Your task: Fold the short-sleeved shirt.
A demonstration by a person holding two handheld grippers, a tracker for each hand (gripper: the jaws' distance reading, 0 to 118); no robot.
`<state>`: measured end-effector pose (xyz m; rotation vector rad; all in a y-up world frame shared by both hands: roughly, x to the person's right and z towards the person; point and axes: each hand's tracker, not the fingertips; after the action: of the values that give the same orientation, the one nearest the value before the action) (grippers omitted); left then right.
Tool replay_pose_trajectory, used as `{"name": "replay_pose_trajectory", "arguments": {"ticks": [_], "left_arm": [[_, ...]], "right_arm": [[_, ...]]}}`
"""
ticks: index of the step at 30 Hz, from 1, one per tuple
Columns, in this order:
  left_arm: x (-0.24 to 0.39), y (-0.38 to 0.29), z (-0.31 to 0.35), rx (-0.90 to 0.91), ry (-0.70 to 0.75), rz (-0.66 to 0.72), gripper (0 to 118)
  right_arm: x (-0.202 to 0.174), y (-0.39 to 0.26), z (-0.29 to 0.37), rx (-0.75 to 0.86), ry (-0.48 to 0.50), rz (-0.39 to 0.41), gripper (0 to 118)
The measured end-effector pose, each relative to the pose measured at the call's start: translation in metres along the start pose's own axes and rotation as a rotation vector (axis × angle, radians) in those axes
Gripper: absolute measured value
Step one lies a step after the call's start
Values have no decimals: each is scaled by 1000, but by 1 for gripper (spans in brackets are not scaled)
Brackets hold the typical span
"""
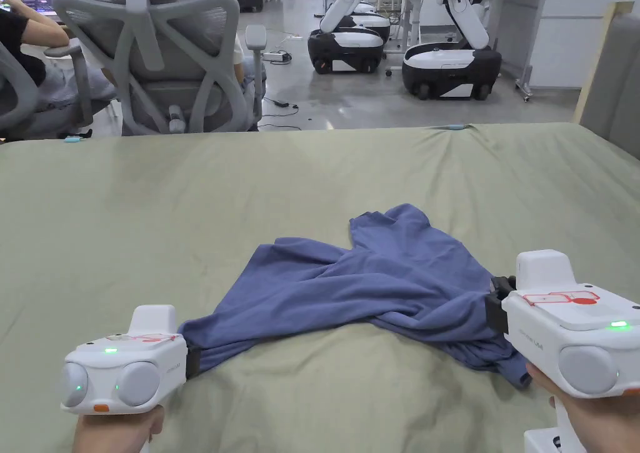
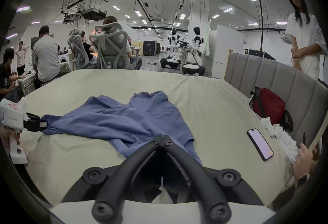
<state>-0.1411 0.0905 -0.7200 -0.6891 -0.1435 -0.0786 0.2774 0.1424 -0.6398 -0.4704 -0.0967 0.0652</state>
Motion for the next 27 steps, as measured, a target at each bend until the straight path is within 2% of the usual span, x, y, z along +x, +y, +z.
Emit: {"name": "replay_pose_trajectory", "arguments": {"ticks": [6, 8, 9, 10, 11, 12, 15, 18, 22, 24, 25, 26, 27], "left_arm": [[6, 33, 0, 42, -24, -28, 2], [8, 43, -10, 48, -21, -26, 2], [9, 49, -13, 51, -20, -27, 2], [9, 53, -15, 53, -21, -26, 2], [10, 57, -17, 59, -24, -18, 2], [10, 60, -21, 64, -27, -12, 2], [10, 65, -25, 69, -29, 0, 2], [8, 64, -31, 67, -32, 18, 2], [6, 61, -40, 56, -28, 22, 2], [5, 60, -46, 49, -20, 16, 2], [4, 59, -48, 45, -19, 17, 2], [4, 59, -49, 43, -17, 17, 2], [4, 59, -50, 41, -17, 17, 2]], "right_arm": [[18, 68, -56, -5, 31, 21, 0], [25, 96, -90, -17, 42, 22, 8], [28, 110, -108, -36, 62, 13, 25], [30, 119, -124, -70, 86, 8, 66], [33, 129, -149, -108, 114, -2, 90], [34, 135, -172, -169, 129, 11, 104], [40, 140, -242, -282, 116, 83, 104], [46, 123, -292, -413, 106, 60, 101], [45, 89, -327, -531, 95, 63, 90], [40, 75, -337, -575, 61, 119, 82], [40, 72, -336, -559, 86, 96, 79], [37, 75, -323, -534, 81, 72, 70], [37, 78, -318, -537, 82, 73, 52]]}}
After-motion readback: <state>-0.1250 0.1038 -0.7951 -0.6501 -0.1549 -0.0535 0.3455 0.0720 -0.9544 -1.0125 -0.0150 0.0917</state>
